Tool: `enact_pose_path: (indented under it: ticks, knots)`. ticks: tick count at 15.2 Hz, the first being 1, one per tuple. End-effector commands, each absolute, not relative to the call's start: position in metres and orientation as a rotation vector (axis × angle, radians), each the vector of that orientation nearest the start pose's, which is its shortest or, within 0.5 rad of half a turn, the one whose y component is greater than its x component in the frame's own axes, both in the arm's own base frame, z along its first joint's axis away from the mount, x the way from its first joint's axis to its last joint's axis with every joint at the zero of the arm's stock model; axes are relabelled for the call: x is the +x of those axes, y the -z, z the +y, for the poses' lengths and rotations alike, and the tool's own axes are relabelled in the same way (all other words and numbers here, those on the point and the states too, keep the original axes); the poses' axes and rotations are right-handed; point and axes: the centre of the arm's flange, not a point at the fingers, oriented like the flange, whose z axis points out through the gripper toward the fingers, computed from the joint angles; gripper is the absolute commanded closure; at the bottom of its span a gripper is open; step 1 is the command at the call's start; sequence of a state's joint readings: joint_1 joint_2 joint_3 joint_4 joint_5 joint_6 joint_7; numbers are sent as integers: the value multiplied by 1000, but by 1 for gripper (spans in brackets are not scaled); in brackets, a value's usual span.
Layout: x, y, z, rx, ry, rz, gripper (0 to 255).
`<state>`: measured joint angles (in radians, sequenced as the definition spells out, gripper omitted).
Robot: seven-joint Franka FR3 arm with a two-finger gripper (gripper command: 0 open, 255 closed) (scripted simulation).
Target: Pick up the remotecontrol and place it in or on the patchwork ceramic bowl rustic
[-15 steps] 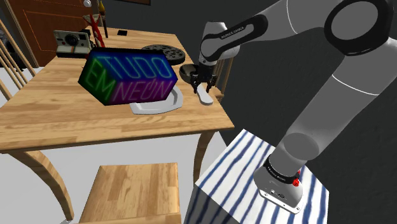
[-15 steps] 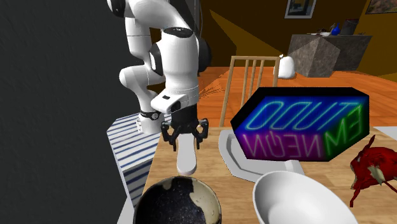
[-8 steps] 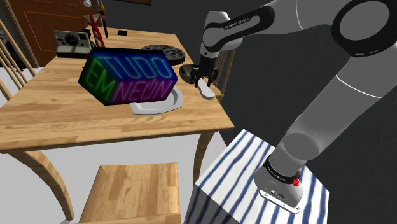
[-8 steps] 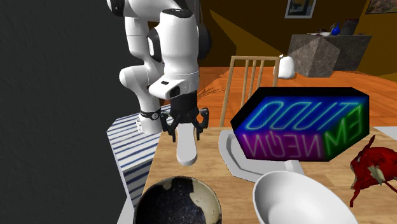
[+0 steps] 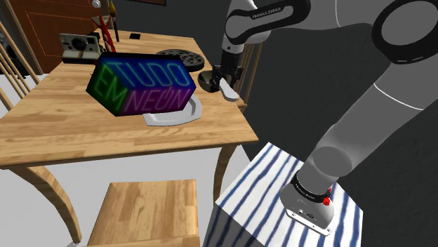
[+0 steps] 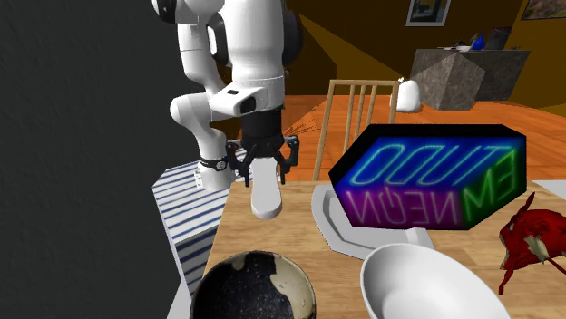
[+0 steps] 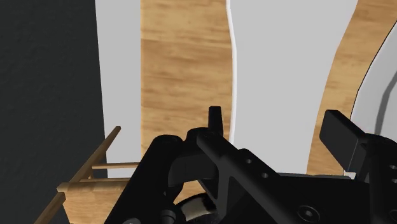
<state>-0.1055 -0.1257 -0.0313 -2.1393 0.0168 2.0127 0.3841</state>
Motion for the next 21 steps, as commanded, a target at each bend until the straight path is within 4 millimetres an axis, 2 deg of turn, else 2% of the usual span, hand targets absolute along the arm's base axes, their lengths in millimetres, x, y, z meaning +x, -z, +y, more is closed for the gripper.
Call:
enact_pose_path:
  ticks: [1,8,21]
  knots:
    - [507,-471,-69,-3015,-5,815,255]
    - [507,-504,-69,-3015,-5,815,255]
    - [644,-511,-171,-3015,-5,815,255]
